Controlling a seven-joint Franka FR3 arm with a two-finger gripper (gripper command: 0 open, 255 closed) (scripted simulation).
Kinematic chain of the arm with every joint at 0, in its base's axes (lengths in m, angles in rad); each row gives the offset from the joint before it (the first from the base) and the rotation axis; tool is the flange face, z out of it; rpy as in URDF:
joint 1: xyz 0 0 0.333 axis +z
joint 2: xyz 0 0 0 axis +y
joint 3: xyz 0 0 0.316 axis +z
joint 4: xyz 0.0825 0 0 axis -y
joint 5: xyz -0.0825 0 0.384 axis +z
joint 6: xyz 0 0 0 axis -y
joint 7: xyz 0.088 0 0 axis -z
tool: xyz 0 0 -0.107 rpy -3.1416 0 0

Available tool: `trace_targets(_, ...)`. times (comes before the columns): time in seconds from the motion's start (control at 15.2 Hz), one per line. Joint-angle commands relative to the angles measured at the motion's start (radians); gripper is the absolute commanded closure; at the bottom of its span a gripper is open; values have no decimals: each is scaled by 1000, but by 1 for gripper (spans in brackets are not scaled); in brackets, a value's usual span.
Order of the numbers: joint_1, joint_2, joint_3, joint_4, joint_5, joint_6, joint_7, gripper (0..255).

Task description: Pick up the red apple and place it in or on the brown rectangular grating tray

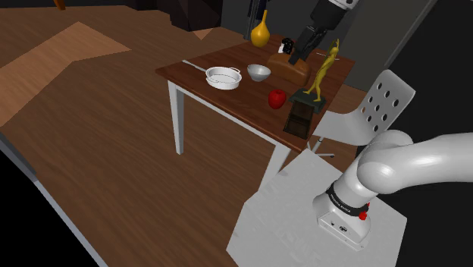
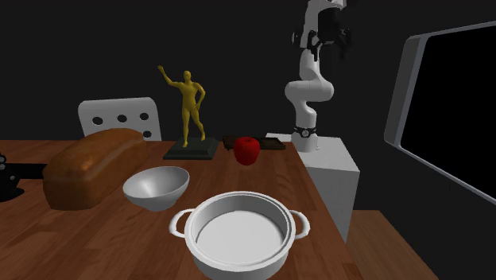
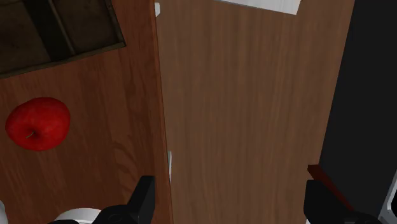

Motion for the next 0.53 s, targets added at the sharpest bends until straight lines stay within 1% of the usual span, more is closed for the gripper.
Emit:
trace_targets(0.0, 0, 0, 0, 0, 0, 0, 0, 0)
trace_targets(0.46, -25, 190, -93, 30, -72, 62, -146, 0)
